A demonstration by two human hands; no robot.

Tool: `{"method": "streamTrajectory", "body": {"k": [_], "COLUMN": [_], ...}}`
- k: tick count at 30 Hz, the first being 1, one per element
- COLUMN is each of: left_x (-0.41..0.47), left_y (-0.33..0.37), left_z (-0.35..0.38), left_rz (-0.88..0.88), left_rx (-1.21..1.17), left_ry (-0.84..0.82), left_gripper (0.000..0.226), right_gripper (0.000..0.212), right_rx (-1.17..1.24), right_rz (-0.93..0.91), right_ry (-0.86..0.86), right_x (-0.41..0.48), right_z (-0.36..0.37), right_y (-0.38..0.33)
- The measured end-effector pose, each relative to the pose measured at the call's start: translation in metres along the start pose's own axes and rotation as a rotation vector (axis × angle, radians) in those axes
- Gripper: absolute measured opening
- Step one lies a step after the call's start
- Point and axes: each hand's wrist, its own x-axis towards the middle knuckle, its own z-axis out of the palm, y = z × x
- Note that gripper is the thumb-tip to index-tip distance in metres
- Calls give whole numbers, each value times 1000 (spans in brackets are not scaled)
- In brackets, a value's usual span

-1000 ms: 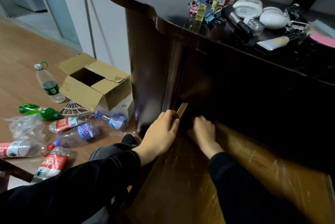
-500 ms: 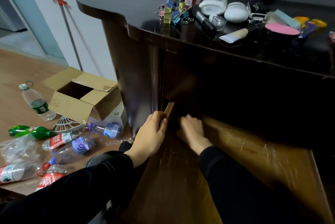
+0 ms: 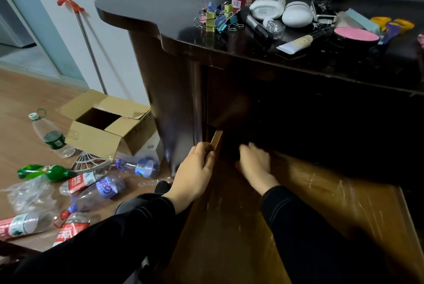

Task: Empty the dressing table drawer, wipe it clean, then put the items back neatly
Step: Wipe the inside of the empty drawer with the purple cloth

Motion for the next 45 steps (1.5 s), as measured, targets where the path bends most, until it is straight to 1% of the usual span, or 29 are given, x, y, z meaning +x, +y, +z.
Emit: {"method": "streamTrajectory", "body": {"k": [1,3,5,7,9,11,13,15,18,19,20,22,25,26,27,29,31,33,34,35,37,38,40,41,43,45], "left_x": [0,1,2,0,0,-1,-1,0,3,3,3,1,0,0,0,1,1,2,2,2,2,1,1,0,0,1], "left_y": [0,-1,-3,-3,-2,-1,0,-1,-4,-5,-5,-4,-2,-1,0,1,0,-1,-2,-2,-1,-1,0,1,2,1], "left_z": [0,1,2,2,1,0,-1,0,3,4,3,2,0,-1,-1,0,1,2,2,2,2,1,0,-1,-2,-1], "left_rz": [0,6,7,16,16,9,5,8,18,13,8,5,-17,-22,-24,-21,-8,-11,-14,-14,-12,-12,-15,-19,-24,-18], "left_rx": [-4,-6,-12,-9,3,7,12,11,6,3,-2,-6,3,8,10,5,-2,-8,-10,-12,-14,-12,-3,0,7,8], "left_ry": [-1,0,6,6,-2,-13,-20,-16,8,16,18,7,-21,-28,-31,-16,2,0,-3,-5,-8,-10,-20,-26,-33,-27], "left_gripper": [22,22,22,21,20,20,21,20,17,18,19,21,25,26,27,25,22,21,21,20,21,22,23,23,24,23], "right_gripper": [37,54,60,60,57,48,41,45,55,56,58,61,61,60,59,57,57,54,52,53,59,61,59,55,47,49], "right_rx": [-11,-17,21,46,7,-31,-86,-49,53,67,54,18,-4,-4,-22,-36,9,82,80,59,23,18,12,23,22,14], "right_rz": [-41,-121,-202,-213,-126,-54,-72,-167,-436,-499,-518,-447,-180,-134,-127,-205,-388,-568,-622,-628,-517,-405,-176,-103,-57,-95], "right_ry": [-16,-79,-107,-71,-30,-24,-29,-85,-139,-166,-196,-182,-168,-162,-164,-205,-207,-256,-278,-280,-203,-177,-143,-106,-50,-51], "right_x": [-10,-36,-59,-60,-39,-17,-16,-40,-106,-119,-122,-107,-63,-53,-52,-72,-110,-144,-148,-144,-120,-99,-56,-38,-18,-29], "right_z": [6,22,34,36,28,14,6,7,26,30,32,27,5,0,-2,0,12,21,26,27,29,26,10,4,-3,1], "right_y": [-3,-6,-5,1,7,6,-7,-19,-22,-19,-16,-13,-13,-13,-15,-22,-26,-25,-22,-21,-18,-16,-8,-2,3,-1]}}
